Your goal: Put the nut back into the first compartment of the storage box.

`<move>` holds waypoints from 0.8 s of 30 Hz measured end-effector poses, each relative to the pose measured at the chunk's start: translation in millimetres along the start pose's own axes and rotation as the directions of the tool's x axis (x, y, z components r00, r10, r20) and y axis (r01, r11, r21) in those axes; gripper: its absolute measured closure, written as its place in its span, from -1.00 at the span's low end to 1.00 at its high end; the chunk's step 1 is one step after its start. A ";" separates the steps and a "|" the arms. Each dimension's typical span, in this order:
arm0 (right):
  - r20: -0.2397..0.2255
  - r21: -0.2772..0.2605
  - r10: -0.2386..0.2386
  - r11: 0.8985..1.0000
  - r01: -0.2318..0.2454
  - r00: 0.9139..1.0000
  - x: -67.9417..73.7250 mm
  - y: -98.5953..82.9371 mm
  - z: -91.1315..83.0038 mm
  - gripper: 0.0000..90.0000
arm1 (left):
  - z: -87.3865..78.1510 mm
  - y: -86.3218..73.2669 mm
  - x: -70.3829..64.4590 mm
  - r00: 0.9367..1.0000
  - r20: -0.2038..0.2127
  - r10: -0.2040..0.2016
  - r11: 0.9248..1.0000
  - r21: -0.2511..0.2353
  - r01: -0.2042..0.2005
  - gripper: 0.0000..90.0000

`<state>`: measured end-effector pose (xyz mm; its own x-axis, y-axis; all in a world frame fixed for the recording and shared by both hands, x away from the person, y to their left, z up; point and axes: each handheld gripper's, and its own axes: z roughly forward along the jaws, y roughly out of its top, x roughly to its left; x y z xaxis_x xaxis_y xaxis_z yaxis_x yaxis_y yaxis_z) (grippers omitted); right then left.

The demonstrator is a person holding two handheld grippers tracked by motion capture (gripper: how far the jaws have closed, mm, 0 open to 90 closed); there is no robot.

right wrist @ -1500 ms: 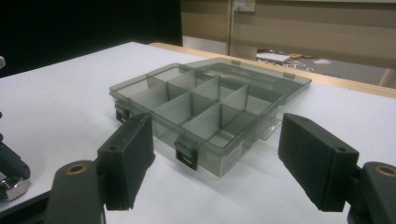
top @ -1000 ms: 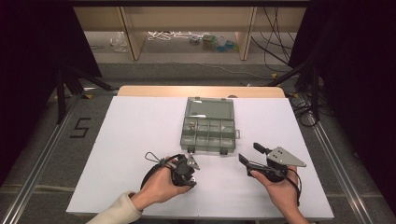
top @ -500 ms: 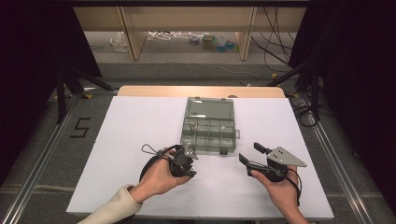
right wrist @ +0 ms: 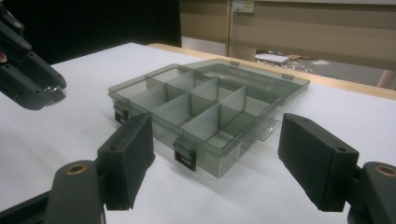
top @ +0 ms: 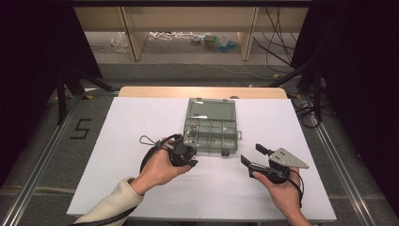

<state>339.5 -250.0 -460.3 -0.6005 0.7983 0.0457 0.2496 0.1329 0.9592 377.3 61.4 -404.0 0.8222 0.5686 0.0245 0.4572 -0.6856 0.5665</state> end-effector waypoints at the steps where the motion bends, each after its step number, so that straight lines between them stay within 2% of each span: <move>1: 0.000 0.000 0.000 1.000 0.000 1.000 -0.1 0.0 0.0 -0.39 | -0.2 0.4 -0.7 1.000 -0.006 -0.030 1.000 -0.007 0.030 0.56; 2: 0.000 0.000 0.000 1.000 0.000 1.000 -0.1 -0.1 -0.1 -0.39 | -0.6 2.6 4.6 0.999 -0.022 0.025 1.000 -0.012 -0.025 0.56; 8: 0.001 0.001 0.000 1.000 0.000 1.000 0.1 0.0 0.0 -0.39 | -0.1 9.3 13.6 0.999 -0.035 0.020 0.999 -0.030 -0.021 0.56; 13: 0.000 0.001 0.000 1.000 0.000 1.000 0.1 -0.1 0.0 -0.39 | 1.2 12.0 19.0 0.999 -0.043 0.024 0.999 -0.026 -0.026 0.56; 24: 0.007 0.000 -0.006 1.000 0.006 1.000 -0.7 0.0 -0.5 -0.39 | 1.0 19.5 34.6 0.998 -0.066 -0.007 0.999 -0.040 0.005 0.56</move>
<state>339.5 -250.9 -460.2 -0.5968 0.8015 0.0381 0.2464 0.1379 0.9593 415.0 67.3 -393.0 0.7948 0.6023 0.0747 0.4470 -0.6641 0.5993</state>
